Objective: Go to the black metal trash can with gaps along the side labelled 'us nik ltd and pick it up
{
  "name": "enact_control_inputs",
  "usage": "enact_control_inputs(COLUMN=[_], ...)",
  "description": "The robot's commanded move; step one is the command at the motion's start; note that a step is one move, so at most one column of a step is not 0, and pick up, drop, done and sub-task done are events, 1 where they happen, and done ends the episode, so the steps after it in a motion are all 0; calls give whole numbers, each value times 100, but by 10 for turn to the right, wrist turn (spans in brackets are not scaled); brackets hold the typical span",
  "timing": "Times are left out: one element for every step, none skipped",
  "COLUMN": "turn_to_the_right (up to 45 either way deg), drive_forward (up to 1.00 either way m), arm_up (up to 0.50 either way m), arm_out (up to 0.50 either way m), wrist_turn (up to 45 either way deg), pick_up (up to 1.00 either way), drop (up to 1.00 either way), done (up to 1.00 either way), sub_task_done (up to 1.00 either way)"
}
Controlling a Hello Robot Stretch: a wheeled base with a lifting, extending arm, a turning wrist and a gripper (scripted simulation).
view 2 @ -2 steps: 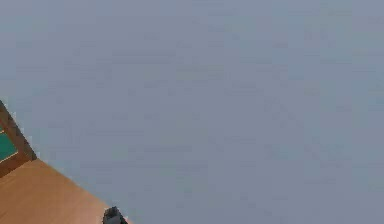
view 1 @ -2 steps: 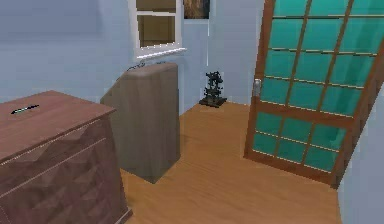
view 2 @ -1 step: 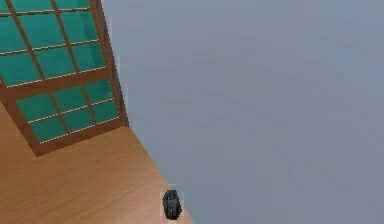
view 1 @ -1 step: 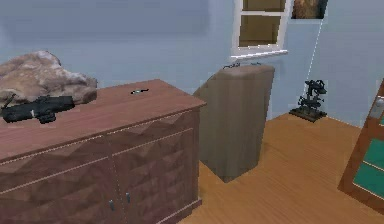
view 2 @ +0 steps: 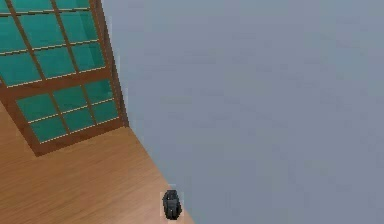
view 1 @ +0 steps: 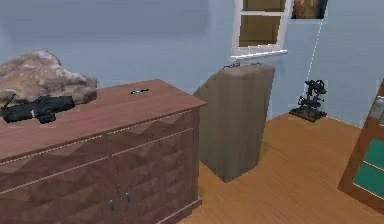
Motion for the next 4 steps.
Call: enact_control_inputs(turn_to_the_right=[0,0,0,0], drive_forward=[0,0,0,0], arm_up=[0,0,0,0], arm_out=[46,0,0,0], wrist_turn=[0,450,450,450], pick_up=[0,0,0,0], drop=[0,0,0,0], done=[0,0,0,0], sub_task_done=[0,0,0,0])
